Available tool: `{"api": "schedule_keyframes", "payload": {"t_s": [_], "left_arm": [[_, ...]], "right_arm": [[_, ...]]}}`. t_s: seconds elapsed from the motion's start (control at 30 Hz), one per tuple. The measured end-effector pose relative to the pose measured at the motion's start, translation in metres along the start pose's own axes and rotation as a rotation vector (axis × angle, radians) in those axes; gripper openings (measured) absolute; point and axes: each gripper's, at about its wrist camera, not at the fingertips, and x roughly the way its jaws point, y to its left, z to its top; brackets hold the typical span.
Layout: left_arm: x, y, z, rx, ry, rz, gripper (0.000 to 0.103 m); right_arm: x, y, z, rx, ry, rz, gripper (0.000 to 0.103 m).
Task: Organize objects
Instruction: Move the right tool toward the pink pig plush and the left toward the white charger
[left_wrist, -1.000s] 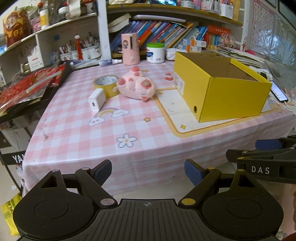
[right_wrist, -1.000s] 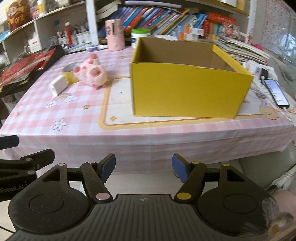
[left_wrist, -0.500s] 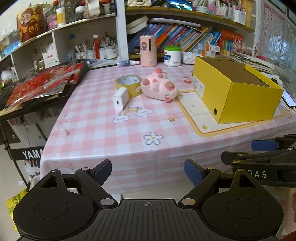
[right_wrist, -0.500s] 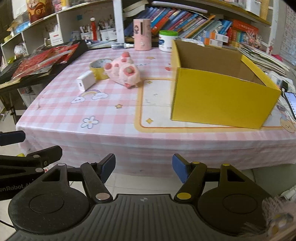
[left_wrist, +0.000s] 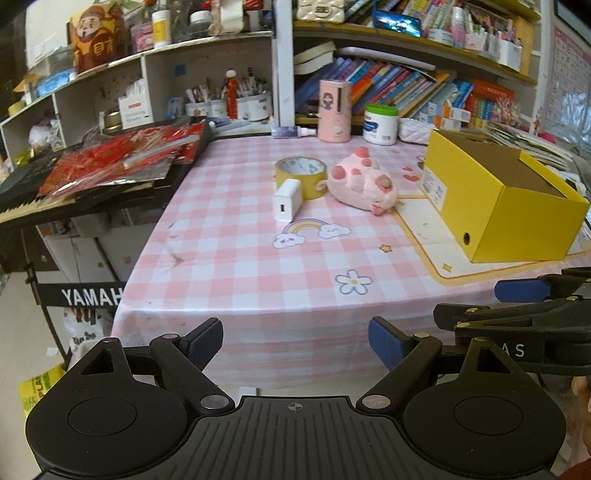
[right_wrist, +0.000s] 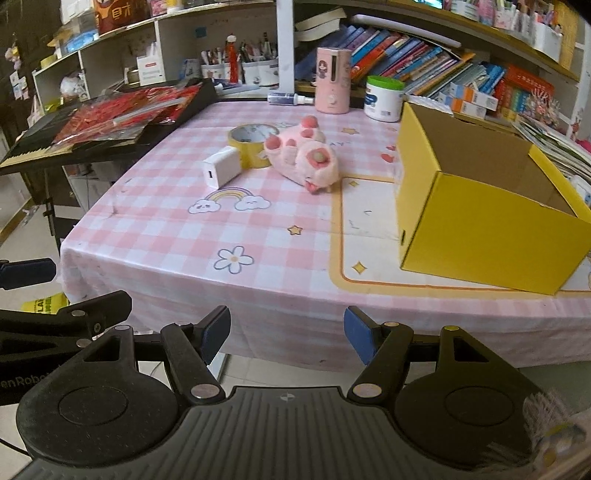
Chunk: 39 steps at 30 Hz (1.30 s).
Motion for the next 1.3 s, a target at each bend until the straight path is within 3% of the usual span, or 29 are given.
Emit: {"api": "schedule_keyframes", "payload": {"t_s": [0.33,1.07,1.3], "left_arm": [[0.018,0.011,0.015,-0.033,-0.011,0.019,0.088],[0.096,0.011,0.078,-0.065,0.024,0.044,0.087],[0.114,0.011,0.094,-0.081,0.033,0.07,0.087]], "right_arm": [[0.023,0.003,0.02,-0.015,-0.004,0.012,0.066],[0.097,-0.021,0.104,-0.049,-0.028,0.021,0.067],[0.117,-0.031,0.125,-0.059,-0.034,0.036,0.071]]}}
